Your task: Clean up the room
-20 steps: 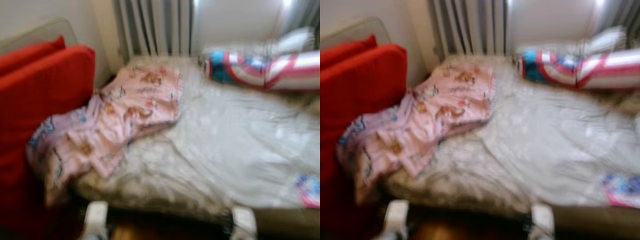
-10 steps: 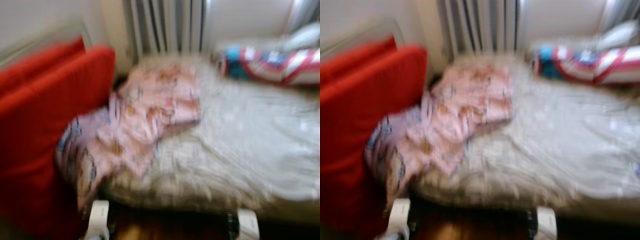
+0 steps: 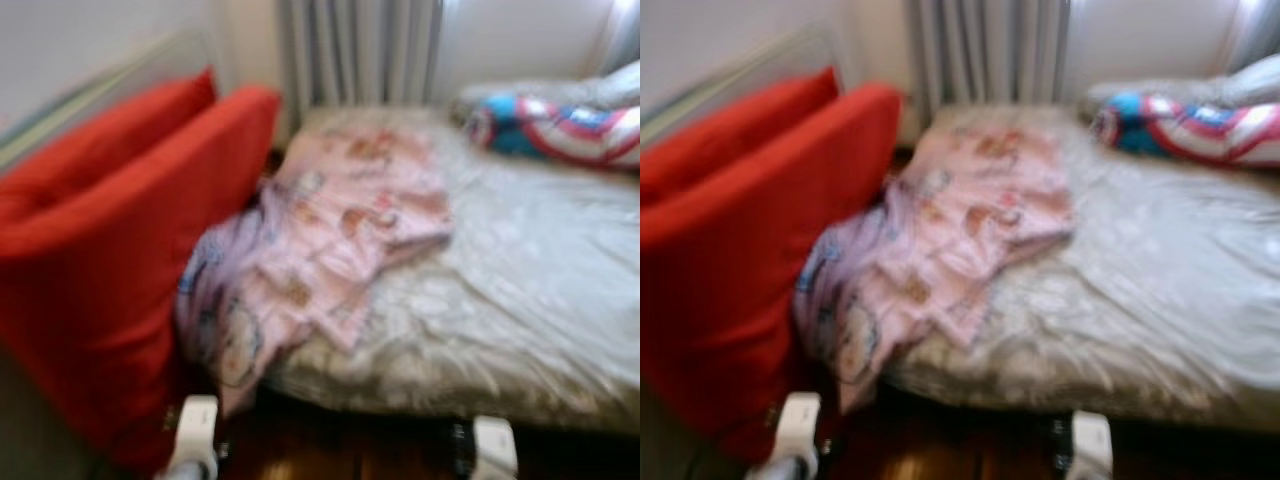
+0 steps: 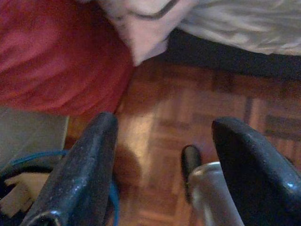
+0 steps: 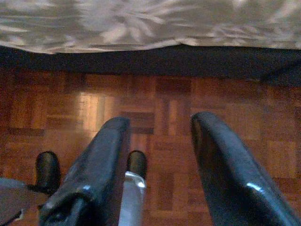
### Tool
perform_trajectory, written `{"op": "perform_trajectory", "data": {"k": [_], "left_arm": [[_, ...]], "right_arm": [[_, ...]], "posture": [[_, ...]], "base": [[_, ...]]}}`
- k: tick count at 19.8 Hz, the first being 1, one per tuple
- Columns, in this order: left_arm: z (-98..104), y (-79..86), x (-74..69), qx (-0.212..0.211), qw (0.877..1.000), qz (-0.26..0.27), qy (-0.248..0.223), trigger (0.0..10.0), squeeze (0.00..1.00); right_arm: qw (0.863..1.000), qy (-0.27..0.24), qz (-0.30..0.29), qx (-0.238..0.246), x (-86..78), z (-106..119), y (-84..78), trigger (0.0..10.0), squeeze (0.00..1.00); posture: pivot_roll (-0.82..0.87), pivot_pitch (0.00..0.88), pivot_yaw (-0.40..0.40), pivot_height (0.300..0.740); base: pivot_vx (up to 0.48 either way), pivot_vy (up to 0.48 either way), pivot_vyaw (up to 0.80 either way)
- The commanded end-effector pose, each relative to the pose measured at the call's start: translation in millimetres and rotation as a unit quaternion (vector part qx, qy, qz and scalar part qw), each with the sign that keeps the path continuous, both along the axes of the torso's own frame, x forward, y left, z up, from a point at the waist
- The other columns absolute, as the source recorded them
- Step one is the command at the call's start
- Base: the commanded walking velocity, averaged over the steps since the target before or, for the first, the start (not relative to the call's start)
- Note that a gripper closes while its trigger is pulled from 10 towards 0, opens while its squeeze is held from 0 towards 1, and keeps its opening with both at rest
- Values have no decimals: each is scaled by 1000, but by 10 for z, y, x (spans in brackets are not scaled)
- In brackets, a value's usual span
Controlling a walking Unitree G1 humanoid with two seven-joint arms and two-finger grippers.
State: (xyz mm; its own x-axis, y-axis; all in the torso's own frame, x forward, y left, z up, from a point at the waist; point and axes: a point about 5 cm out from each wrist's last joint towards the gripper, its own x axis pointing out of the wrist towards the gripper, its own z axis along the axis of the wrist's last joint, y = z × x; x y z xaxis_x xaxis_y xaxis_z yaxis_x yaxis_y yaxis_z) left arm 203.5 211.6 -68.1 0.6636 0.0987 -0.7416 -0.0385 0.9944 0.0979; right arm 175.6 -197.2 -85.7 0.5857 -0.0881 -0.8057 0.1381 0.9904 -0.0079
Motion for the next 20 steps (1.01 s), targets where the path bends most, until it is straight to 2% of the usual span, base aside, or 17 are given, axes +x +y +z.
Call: {"op": "perform_trajectory", "data": {"k": [1, 3, 16, 20], "left_arm": [[-17, -6, -26, -2, 1000, 4, 4, 10000, 0], [-16, -12, -25, -4, 1000, 5, 3, 10000, 0], [-23, -46, -28, -13, 1000, 6, 0, 10000, 0], [-25, -50, -29, -11, 1000, 6, 0, 10000, 0]], "right_arm": [[1000, -3, 4, -1, 1, 2, 1, 10000, 0], [1000, -5, 13, -7, 2, 5, 0, 10000, 0], [1000, 2, 10, -6, -49, -17, -9, 10000, 0], [1000, -3, -2, 3, -46, -14, -15, 10000, 0]], "posture": [[9, 15, 36, 740], [10, 14, 36, 740], [18, 6, 29, 740], [14, 0, 29, 740]], "base": [[0, 0, 0], [0, 0, 278], [0, 0, 783], [0, 0, 0]]}}
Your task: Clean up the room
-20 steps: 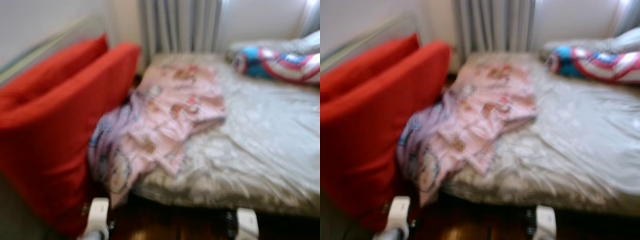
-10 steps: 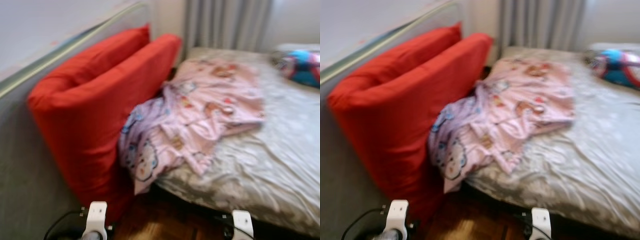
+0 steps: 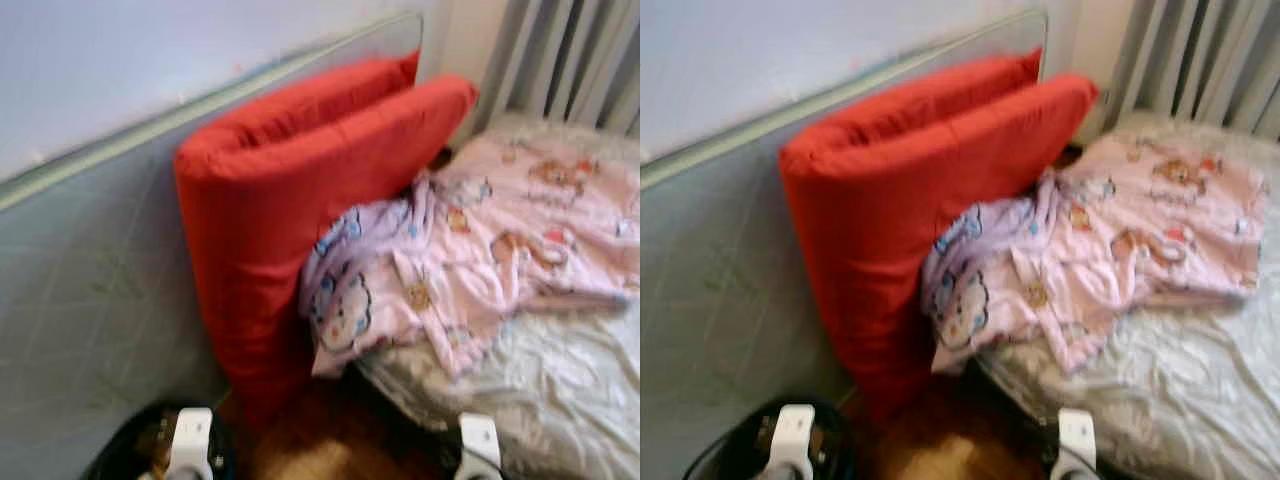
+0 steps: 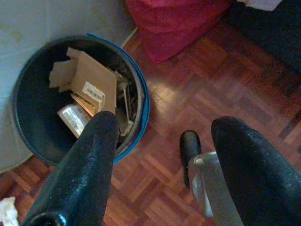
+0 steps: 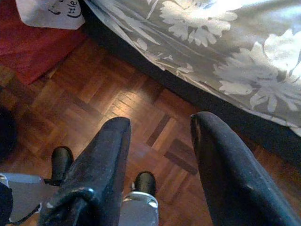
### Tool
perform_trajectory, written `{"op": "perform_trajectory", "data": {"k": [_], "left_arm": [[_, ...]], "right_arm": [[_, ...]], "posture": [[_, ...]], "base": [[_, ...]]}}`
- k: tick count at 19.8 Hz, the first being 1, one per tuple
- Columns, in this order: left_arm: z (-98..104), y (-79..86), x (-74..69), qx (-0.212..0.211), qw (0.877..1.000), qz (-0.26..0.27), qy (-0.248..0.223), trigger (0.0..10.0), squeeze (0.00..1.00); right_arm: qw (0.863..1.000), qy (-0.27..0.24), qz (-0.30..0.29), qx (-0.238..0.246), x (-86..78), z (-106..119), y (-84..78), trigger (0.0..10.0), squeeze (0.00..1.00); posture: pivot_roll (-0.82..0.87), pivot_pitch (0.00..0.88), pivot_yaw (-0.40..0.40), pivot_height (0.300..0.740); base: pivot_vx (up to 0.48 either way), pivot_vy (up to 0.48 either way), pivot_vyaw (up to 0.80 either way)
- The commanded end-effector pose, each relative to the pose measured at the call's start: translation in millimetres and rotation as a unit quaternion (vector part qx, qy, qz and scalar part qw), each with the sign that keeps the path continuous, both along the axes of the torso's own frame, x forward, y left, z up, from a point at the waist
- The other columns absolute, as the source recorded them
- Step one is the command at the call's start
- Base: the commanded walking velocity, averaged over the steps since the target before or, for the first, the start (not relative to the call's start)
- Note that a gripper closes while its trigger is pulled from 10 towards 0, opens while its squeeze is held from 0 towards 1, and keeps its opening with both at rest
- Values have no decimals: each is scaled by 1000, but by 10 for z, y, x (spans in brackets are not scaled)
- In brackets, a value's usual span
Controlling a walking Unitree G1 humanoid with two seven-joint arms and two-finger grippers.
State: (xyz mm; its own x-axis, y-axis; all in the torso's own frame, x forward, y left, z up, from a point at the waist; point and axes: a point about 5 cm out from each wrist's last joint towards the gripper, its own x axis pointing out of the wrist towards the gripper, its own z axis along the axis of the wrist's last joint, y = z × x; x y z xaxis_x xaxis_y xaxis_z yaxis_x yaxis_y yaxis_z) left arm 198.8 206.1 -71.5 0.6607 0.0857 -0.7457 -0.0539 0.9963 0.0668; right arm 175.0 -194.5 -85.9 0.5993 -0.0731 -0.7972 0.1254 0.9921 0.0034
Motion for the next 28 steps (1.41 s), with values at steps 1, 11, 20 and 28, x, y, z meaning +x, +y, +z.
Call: {"op": "perform_trajectory", "data": {"k": [1, 11, 20, 28], "left_arm": [[4, -13, 13, -13, 1000, 2, -1, 10000, 0], [27, -60, 59, -16, 1000, -13, -13, 10000, 0], [22, -42, 42, -17, 1000, -10, -13, 10000, 0], [27, -27, 46, -13, 1000, -9, -14, 10000, 0]], "right_arm": [[1000, 5, -10, -1, -40, -12, -43, 10000, 0], [995, -1, -93, 29, -58, -9, -130, 10000, 0], [994, -12, -100, 49, -17, 5, -93, 10000, 0], [996, -32, -72, 51, 98, 49, 8, 10000, 0]], "posture": [[12, 0, 29, 740], [13, 0, 19, 740], [9, 1, 19, 740], [10, 10, 20, 740]], "base": [[0, 0, 0], [0, 0, -210], [275, 0, -175], [182, 0, -98]]}}
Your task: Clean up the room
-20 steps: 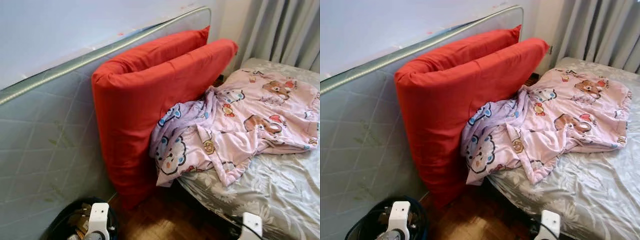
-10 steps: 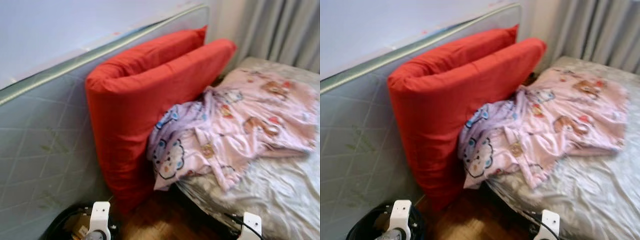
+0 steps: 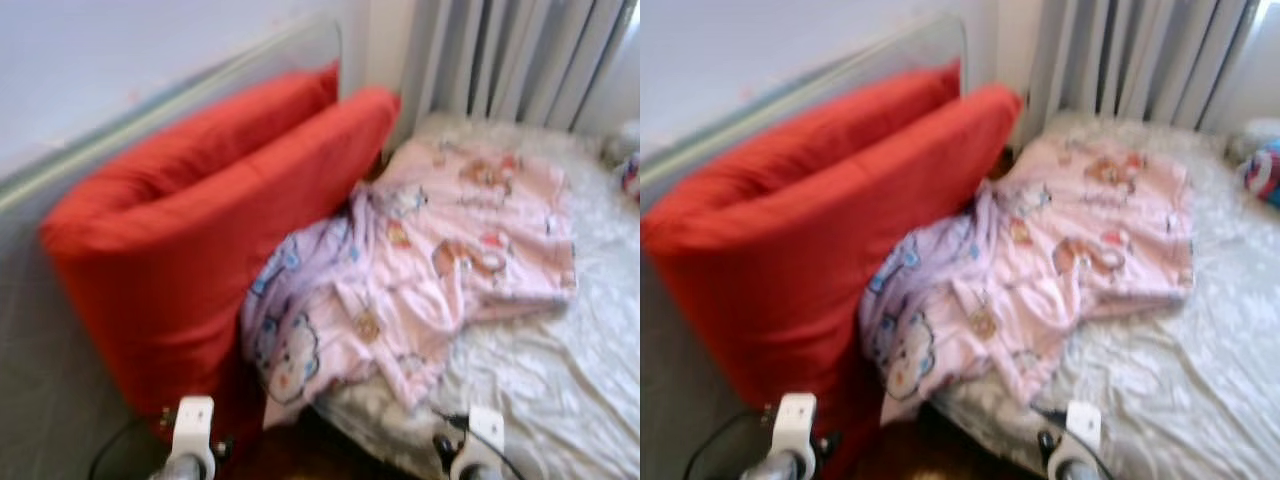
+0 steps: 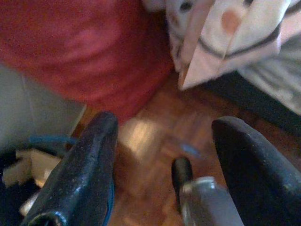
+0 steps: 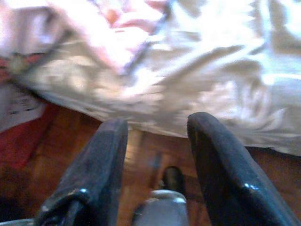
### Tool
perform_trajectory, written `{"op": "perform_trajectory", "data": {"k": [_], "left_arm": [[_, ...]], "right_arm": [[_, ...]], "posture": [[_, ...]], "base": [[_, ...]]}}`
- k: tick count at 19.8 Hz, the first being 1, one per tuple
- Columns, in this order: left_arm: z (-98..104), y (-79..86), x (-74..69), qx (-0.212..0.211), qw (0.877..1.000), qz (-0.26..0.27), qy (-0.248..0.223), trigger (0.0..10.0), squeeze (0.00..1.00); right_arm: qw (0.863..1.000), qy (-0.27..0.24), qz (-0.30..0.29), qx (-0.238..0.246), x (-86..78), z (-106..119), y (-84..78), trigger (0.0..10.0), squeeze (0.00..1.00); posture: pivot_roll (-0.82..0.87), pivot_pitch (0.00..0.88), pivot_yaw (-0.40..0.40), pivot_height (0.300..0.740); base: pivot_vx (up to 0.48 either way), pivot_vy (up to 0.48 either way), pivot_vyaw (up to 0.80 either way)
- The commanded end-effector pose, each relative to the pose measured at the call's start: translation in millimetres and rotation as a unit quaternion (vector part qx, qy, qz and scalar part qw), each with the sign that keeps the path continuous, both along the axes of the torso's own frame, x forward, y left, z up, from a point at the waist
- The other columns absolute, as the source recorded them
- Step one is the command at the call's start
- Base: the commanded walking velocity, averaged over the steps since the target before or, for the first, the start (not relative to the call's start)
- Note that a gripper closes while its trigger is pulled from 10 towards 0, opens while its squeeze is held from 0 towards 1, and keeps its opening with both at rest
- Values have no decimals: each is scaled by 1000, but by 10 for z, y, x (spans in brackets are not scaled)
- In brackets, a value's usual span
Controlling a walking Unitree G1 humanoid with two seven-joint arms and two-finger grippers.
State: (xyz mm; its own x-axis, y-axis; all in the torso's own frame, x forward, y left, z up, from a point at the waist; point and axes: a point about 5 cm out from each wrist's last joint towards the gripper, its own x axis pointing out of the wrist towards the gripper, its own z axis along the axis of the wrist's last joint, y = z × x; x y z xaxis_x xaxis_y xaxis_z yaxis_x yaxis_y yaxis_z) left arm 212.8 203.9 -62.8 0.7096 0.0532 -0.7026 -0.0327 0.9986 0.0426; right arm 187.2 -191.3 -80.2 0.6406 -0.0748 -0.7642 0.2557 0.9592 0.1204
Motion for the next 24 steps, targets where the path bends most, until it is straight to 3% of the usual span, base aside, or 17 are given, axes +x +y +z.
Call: {"op": "perform_trajectory", "data": {"k": [1, 3, 8, 17, 21, 24], "left_arm": [[-59, -8, -93, -3, 1000, 4, 18, 10000, 0], [-59, -20, -89, -4, 1000, 4, 18, 10000, 0], [-58, -25, -84, -5, 1000, 3, 18, 10000, 0], [-46, -35, -66, -4, 1000, -4, 12, 10000, 0], [56, -26, 73, 3, 999, -16, -30, 10000, 0], [297, -1, 333, -6, 992, -6, -126, 10000, 0]], "right_arm": [[1000, -1, 7, -4, -6, -1, -5, 10000, 0], [999, -5, 37, -10, 10, 5, 38, 10000, 0], [999, -3, 32, -4, -9, -7, 53, 10000, 0], [1000, -5, 27, -2, -12, -6, 51, 10000, 0], [999, -29, 28, 1, 97, 53, 68, 10000, 0], [994, -104, 43, -14, 364, 240, 59, 10000, 0]], "posture": [[10, 10, 20, 740], [11, 12, 20, 740], [9, 13, 20, 740], [8, 18, 20, 740], [5, 21, 21, 740], [3, 28, 22, 740]], "base": [[0, 0, 0], [268, 0, 744], [292, 0, 614], [198, 0, 0], [0, 0, 0], [0, 0, 0]]}}
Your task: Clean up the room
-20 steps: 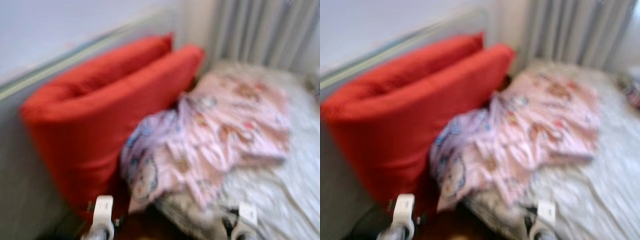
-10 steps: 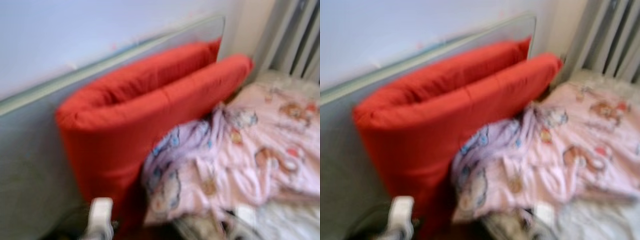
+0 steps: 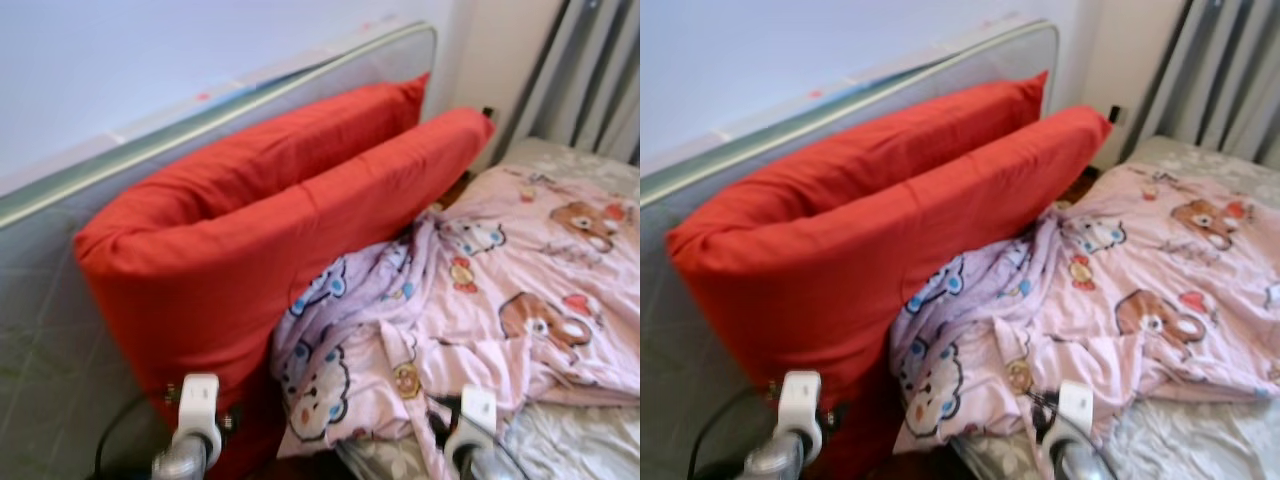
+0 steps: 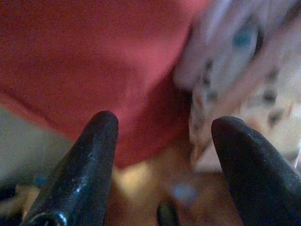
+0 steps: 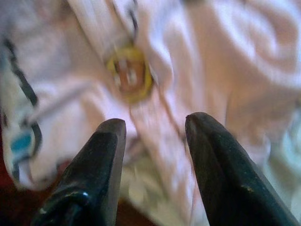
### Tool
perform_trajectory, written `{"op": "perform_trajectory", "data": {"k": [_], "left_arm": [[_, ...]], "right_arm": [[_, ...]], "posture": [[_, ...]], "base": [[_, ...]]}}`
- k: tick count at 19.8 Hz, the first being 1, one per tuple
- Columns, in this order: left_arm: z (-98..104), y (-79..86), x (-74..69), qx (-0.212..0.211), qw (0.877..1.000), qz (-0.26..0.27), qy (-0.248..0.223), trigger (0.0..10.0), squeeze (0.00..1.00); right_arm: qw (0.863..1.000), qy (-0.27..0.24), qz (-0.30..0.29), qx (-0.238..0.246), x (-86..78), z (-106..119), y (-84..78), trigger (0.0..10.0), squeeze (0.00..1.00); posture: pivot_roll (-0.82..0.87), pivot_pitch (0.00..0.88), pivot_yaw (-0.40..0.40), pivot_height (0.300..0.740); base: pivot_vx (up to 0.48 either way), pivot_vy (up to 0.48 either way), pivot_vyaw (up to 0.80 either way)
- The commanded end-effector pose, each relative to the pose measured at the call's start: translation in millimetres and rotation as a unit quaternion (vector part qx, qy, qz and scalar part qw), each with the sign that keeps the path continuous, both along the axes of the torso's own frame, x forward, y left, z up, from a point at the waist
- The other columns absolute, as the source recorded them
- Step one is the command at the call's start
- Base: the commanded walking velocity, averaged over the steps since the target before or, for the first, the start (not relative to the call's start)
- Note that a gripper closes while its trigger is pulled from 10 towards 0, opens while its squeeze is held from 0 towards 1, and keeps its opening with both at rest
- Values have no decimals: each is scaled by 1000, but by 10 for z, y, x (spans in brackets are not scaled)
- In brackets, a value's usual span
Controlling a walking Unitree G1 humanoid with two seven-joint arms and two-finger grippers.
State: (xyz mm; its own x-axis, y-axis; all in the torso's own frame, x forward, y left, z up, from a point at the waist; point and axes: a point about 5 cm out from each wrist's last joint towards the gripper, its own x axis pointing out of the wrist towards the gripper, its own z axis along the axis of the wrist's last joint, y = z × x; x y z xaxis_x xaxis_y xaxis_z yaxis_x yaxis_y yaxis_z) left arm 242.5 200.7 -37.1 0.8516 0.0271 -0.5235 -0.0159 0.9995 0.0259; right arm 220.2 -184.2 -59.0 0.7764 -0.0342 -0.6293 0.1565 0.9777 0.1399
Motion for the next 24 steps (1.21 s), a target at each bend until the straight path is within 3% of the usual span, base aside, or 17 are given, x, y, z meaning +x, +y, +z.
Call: {"op": "perform_trajectory", "data": {"k": [1, 4, 6, 10, 17, 21, 24], "left_arm": [[115, 30, 94, -3, 999, 5, -45, 10000, 0], [274, 70, 132, -7, 993, 15, -119, 10000, 0], [305, 49, 49, -8, 988, 18, -151, 10000, 0], [324, -5, 45, -9, 986, 20, -164, 10000, 0], [413, -6, 117, -7, 983, 20, -180, 10000, 0], [399, -31, 111, -8, 984, 18, -176, 10000, 0], [407, -14, 108, -7, 984, 23, -176, 10000, 0]], "right_arm": [[999, -33, 22, -22, 101, 87, -14, 10000, 0], [992, -105, 45, -50, 246, 257, -43, 10000, 0], [983, -163, 45, -69, 295, 384, -79, 10000, 0], [975, -203, 51, -82, 371, 493, 12, 10000, 0], [972, -212, 37, -95, 449, 562, 60, 10000, 0], [976, -191, 42, -93, 421, 501, 141, 10000, 0], [975, -200, 45, -87, 404, 506, 167, 10000, 0]], "posture": [[3, 30, 23, 740], [-8, 35, 22, 740], [-18, 31, 23, 740], [-33, 19, 16, 740], [-22, 0, 13, 740], [-15, 6, 11, 697], [-8, 14, 12, 692]], "base": [[0, 0, 0], [0, 0, 0], [0, 0, 0], [0, 0, 0], [0, 0, 0], [0, 0, 0], [0, 0, 0]]}}
